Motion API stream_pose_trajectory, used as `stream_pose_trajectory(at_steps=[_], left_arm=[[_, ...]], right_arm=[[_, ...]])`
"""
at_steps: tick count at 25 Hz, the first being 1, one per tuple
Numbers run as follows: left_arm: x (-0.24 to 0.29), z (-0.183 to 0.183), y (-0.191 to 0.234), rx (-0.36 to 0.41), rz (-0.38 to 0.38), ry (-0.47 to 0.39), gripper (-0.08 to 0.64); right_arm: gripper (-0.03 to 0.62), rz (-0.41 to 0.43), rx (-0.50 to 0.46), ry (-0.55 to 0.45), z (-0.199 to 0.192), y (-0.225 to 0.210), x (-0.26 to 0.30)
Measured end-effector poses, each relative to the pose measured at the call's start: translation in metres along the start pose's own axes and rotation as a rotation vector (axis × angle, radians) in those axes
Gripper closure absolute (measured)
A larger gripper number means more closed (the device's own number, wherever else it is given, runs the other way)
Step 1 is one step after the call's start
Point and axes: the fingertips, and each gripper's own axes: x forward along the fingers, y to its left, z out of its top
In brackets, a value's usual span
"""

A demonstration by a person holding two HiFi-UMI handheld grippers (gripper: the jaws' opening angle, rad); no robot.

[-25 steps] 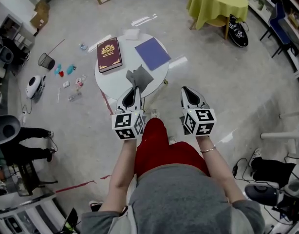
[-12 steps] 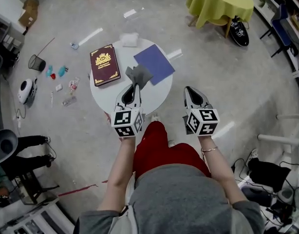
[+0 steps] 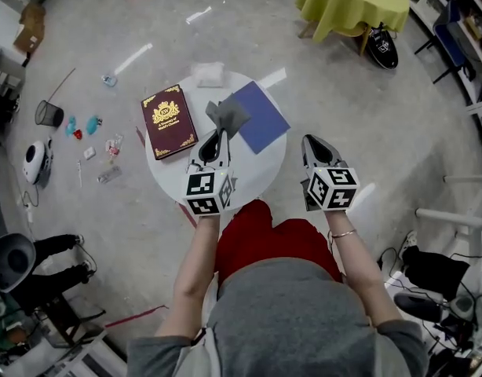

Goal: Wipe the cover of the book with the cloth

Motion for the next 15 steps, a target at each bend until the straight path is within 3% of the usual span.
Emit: stream_pose_trajectory(at_steps=[15], left_arm=[[0.054, -0.01, -0.004, -0.003, -0.042, 0.072, 0.535]], right_arm=[[0.563, 0.006, 0.049, 0.11, -0.017, -0.025, 0.042]])
